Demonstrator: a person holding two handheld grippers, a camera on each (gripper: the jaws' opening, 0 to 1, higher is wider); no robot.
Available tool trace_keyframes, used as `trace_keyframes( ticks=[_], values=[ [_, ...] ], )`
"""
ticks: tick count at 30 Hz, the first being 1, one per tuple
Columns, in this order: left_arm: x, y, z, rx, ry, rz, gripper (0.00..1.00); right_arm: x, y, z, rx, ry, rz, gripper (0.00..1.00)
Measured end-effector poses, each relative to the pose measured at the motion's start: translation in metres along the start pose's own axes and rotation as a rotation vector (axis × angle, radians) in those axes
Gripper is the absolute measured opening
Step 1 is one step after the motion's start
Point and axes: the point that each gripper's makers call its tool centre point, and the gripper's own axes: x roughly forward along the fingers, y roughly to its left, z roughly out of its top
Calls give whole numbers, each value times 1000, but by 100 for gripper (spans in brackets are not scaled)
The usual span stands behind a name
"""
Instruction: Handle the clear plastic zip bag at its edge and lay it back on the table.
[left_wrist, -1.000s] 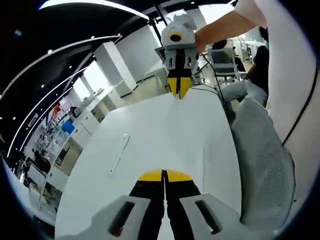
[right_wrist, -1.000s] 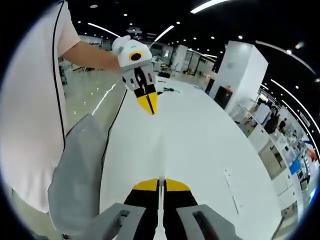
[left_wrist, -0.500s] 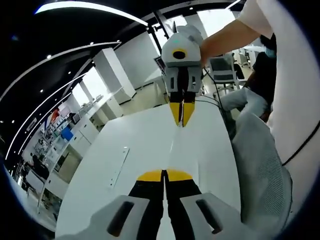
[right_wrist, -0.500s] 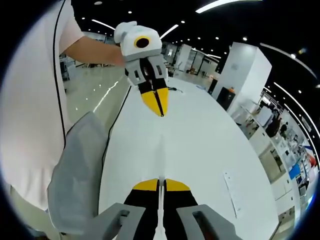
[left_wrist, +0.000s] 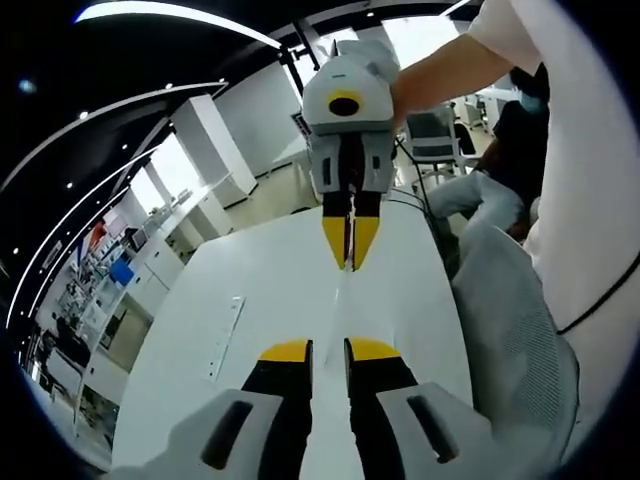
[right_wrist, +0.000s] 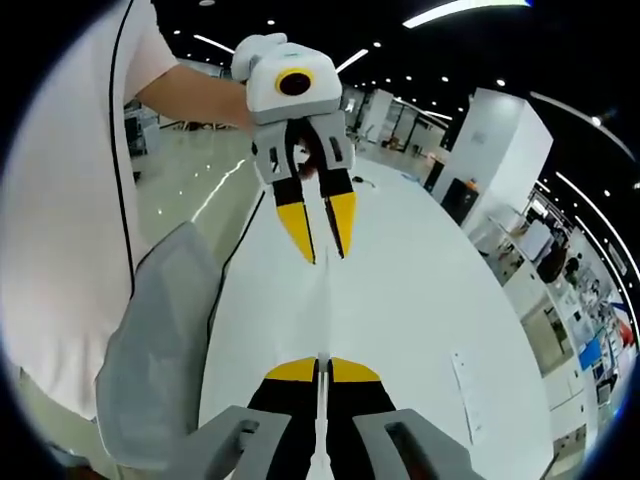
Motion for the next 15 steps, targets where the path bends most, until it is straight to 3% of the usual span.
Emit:
trace_keyframes(
  ticks=[8, 15],
  values=[
    [1, -2, -4, 26, 36, -11, 1, 3, 2, 3, -18, 7, 11, 0],
    [3, -5, -13, 43, 78, -27, 0, 3, 4, 5, -26, 9, 18, 0]
  ],
)
